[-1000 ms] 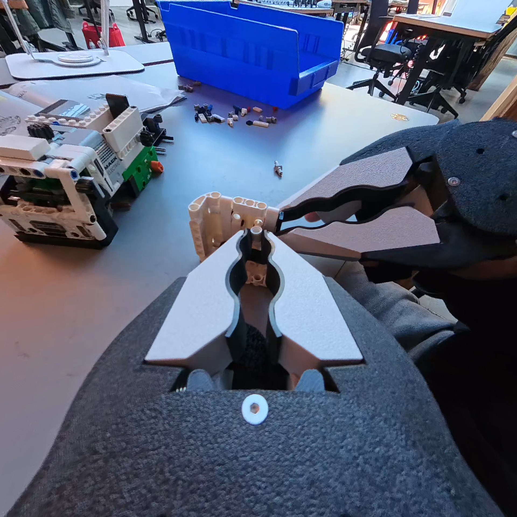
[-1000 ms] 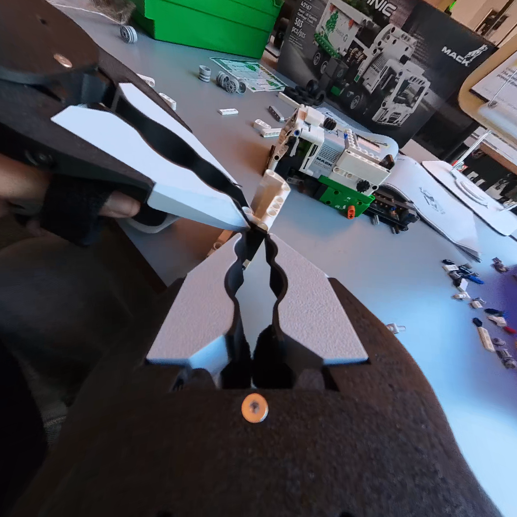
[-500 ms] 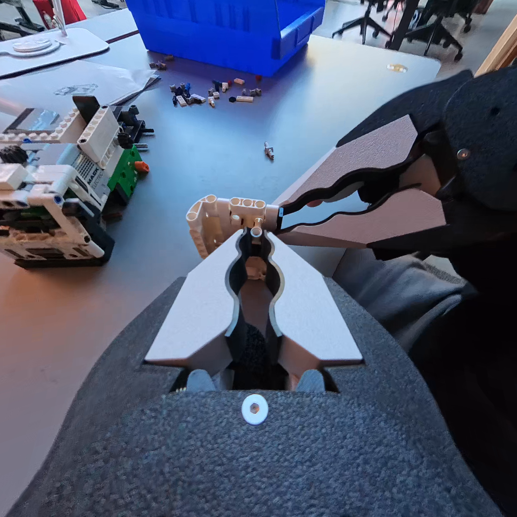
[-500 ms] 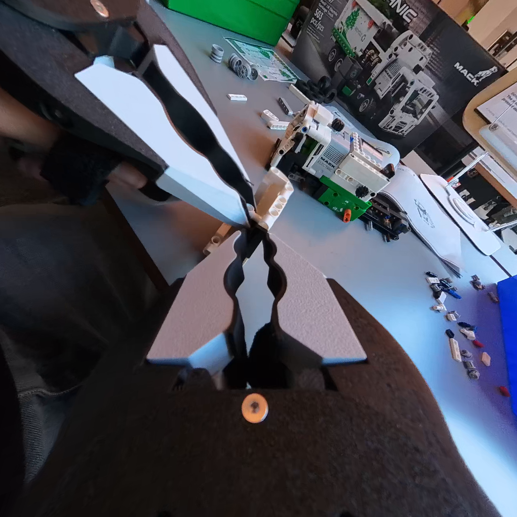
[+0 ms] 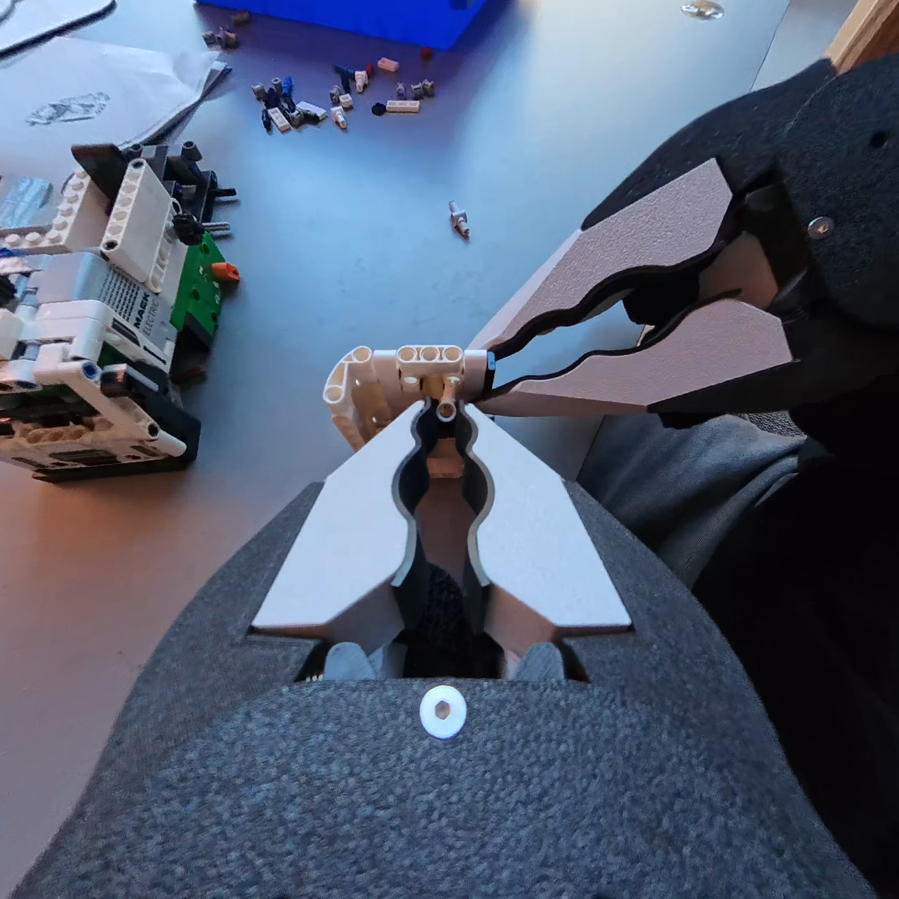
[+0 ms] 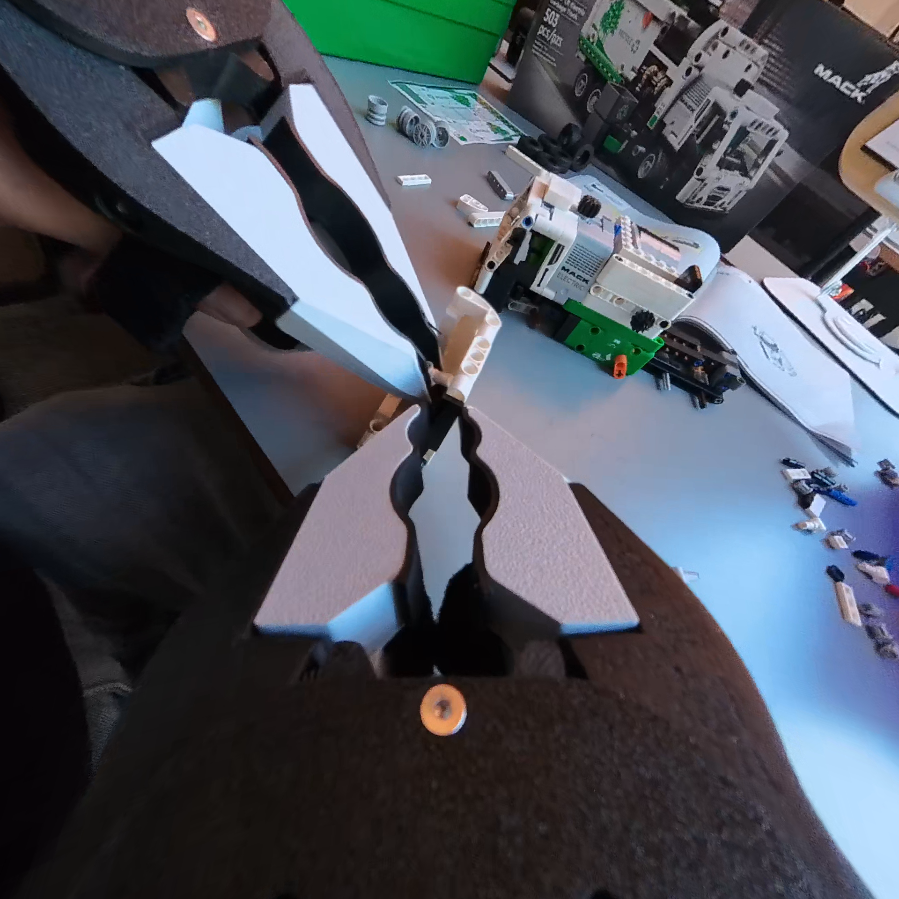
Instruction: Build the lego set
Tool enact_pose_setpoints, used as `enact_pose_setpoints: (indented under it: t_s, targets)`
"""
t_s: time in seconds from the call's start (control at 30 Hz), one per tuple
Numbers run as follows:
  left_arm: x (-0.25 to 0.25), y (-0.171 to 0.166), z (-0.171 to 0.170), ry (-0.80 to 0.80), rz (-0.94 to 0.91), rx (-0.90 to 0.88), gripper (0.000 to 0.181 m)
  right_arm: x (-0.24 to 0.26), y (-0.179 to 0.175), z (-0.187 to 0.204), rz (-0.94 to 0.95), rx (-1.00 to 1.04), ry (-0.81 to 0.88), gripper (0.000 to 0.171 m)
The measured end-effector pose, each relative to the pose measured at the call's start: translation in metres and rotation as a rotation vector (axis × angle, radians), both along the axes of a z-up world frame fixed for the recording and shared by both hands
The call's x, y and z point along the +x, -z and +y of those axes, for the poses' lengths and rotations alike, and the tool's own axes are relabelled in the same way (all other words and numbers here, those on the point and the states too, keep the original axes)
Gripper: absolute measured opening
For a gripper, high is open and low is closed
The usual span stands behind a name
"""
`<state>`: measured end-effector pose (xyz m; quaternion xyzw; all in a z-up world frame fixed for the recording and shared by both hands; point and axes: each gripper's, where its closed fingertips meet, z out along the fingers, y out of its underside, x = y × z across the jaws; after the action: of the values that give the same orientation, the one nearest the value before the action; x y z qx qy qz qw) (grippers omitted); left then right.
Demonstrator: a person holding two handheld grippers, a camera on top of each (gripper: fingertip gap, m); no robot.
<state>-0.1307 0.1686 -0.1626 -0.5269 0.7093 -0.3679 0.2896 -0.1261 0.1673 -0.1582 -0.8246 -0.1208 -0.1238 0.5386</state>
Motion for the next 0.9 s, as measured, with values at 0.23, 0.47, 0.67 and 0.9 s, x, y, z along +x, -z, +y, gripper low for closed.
enact_pose_setpoints:
  t_s: [0.23,0.47,0.67,0.9]
  targets:
    - [-0.009,-0.019,-0.007,0.050,-0.133,0.156,0.006,0.001,-0.031,-0.022,0.191,0.089,-0.019,0.013]
    - [-0.017,-0.044,-0.027,0.133,-0.346,0.303,0.006,-0.032,-0.054,-0.026,0.683,0.095,-0.215,0.025]
    - [-0.024,-0.057,-0.036,0.129,-0.417,0.378,0.006,-0.038,-0.061,-0.030,0.806,0.138,-0.279,0.007]
    - [-0.039,-0.080,-0.045,0.156,-0.595,0.367,0.006,-0.054,-0.082,-0.039,1.146,0.179,-0.505,0.003]
